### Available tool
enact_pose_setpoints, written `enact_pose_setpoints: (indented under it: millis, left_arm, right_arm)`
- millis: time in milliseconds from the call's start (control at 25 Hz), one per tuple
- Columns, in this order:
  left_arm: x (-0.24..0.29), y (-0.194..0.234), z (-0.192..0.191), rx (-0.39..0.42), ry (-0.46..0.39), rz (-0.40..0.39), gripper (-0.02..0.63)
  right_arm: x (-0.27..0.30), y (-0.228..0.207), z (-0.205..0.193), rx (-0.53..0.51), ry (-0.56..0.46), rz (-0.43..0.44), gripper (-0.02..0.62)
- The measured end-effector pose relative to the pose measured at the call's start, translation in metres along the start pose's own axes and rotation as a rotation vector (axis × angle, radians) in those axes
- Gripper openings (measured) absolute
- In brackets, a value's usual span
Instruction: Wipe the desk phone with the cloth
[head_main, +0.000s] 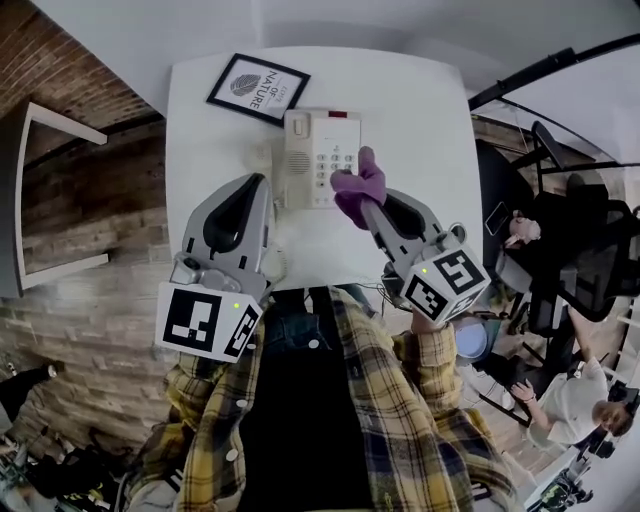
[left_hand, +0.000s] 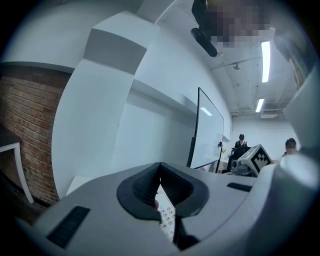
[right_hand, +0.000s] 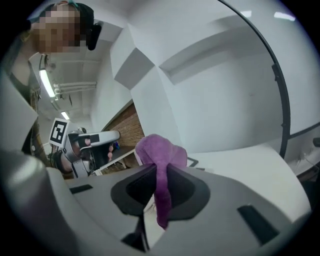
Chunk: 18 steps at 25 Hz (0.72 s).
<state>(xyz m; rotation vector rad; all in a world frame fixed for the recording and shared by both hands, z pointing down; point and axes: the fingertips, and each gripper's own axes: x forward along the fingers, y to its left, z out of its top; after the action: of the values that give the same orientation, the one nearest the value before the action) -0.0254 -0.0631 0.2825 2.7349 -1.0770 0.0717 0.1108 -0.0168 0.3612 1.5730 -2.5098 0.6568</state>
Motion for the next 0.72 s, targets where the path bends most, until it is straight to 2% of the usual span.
enact_pose_setpoints:
  millis: [360,720]
  left_arm:
    - [0.015,-0.019,0.025,0.006,-0.059,0.016,0.014]
    - [0.033,-0.035,0.043,0.015,-0.094,0.014,0.014]
  right_arm:
    - [-0.019,0.016,0.090,-0.245,-0.154,0.019,0.060]
    - [-0.027,0.006,0.121,-0.308,-0.197,0.030,0.060]
